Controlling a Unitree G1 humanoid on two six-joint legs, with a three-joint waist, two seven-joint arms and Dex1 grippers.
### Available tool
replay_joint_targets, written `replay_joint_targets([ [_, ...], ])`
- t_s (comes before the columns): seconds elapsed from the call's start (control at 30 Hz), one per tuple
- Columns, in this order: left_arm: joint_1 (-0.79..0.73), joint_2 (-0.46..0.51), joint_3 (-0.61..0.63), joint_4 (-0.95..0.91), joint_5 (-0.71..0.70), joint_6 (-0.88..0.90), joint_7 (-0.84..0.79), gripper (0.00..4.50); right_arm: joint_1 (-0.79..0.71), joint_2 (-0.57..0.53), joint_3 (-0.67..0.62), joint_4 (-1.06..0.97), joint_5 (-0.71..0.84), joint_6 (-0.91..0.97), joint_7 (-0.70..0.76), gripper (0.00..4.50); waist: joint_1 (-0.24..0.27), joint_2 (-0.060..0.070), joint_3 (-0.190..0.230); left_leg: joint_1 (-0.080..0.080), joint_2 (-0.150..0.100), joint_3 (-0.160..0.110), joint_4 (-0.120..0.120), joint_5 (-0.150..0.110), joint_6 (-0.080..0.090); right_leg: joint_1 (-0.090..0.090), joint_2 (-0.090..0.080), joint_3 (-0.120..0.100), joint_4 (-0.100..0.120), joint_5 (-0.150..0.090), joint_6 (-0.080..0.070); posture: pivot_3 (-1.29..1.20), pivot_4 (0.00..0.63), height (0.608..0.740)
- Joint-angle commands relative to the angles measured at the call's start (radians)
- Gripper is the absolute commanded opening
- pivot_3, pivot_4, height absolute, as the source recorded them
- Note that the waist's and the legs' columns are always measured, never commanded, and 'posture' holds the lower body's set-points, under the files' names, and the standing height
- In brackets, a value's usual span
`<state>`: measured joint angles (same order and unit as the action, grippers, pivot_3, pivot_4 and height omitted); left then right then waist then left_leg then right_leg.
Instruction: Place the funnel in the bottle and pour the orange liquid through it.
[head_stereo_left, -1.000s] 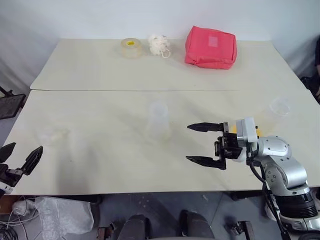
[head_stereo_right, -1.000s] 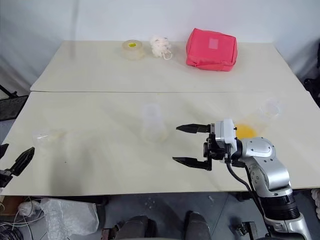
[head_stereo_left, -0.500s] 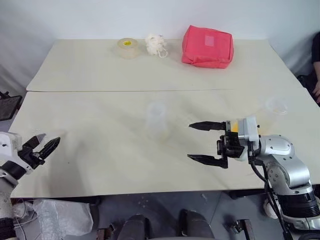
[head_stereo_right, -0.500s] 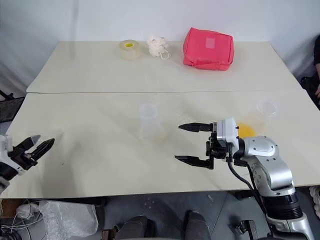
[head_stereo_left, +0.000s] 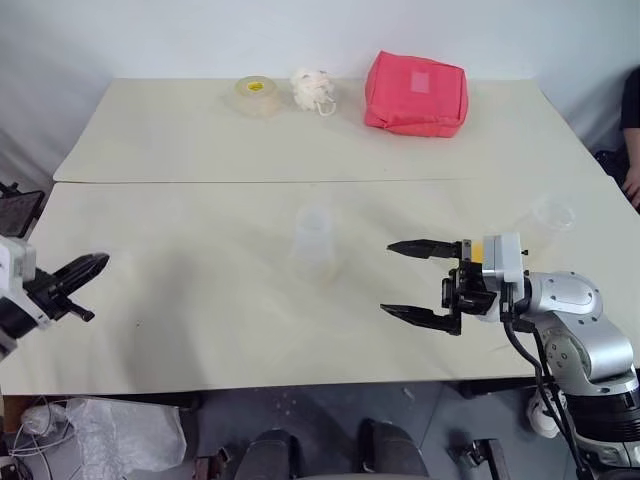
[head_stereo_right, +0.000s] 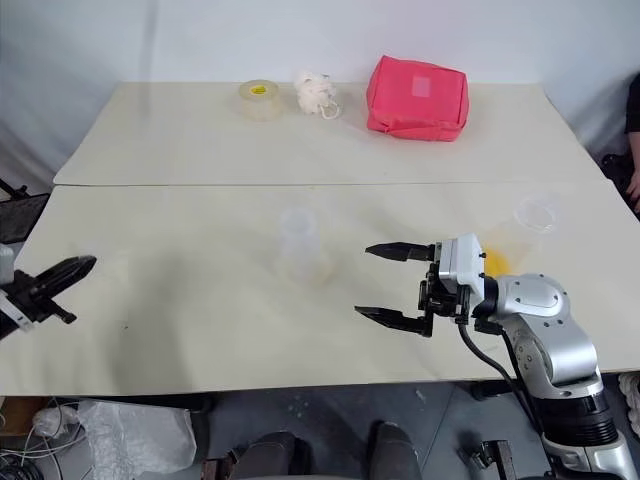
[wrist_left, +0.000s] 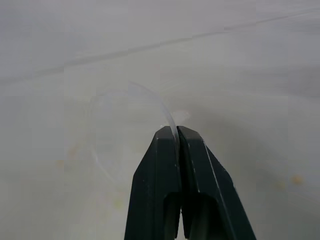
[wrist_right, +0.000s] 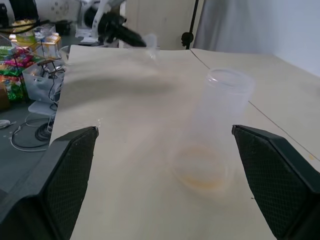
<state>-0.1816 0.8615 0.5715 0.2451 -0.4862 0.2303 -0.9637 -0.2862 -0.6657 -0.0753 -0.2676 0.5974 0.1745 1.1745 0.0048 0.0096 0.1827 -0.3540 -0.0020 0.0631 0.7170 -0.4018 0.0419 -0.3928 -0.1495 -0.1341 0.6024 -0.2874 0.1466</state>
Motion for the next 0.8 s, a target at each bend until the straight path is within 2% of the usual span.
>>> replay_joint_targets([
  [0.03, -0.09, 0.045, -0.064, -0.06, -0.021, -0.044, -0.095, 0.04, -0.006, -0.018, -0.043, -0.014, 0.006, -0.018, -0.003, 4.5, -0.002, 0.0, 0.0, 0.0, 0.0, 0.0, 0.0, 0.0, 0.0, 0.0, 0.0, 0.0, 0.0, 0.0, 0.0, 0.0, 0.15, 0.74],
  [0.23, -0.398, 0.073, -0.27, -0.054, 0.001, -0.045, -0.242, 0.04, -0.01, -0.013, -0.069, -0.019, 0.01, -0.016, -0.029, 4.5, -0.004, 0.0, 0.0, -0.001, -0.003, 0.001, 0.0, 0.0, 0.0, -0.001, 0.001, -0.001, 0.001, 0.0, 0.0, 0.0, 0.15, 0.74],
  [0.47, -0.711, 0.017, -0.489, 0.099, 0.063, -0.097, -0.479, 0.04, 0.019, 0.01, -0.068, -0.088, 0.058, 0.048, -0.096, 4.5, -0.007, 0.0, 0.0, 0.0, -0.003, 0.004, -0.001, 0.0, 0.0, -0.002, 0.003, -0.002, 0.001, 0.0, 0.0, 0.0, 0.15, 0.74],
  [0.6, -0.846, -0.032, -0.573, 0.205, 0.111, -0.166, -0.589, 0.04, 0.055, 0.039, -0.055, -0.119, 0.036, 0.035, -0.133, 4.5, -0.006, 0.0, 0.0, -0.001, -0.003, 0.005, 0.0, 0.0, 0.0, -0.002, 0.003, -0.002, 0.001, 0.0, 0.0, 0.0, 0.15, 0.74],
  [0.8, -0.992, -0.111, -0.639, 0.353, 0.185, -0.326, -0.625, 0.04, 0.125, 0.063, -0.052, -0.169, 0.017, 0.021, -0.171, 4.5, -0.002, -0.001, 0.001, -0.002, -0.003, 0.004, 0.001, 0.0, 0.0, -0.002, 0.003, -0.002, 0.001, 0.0, 0.0, 0.0, 0.15, 0.74],
])
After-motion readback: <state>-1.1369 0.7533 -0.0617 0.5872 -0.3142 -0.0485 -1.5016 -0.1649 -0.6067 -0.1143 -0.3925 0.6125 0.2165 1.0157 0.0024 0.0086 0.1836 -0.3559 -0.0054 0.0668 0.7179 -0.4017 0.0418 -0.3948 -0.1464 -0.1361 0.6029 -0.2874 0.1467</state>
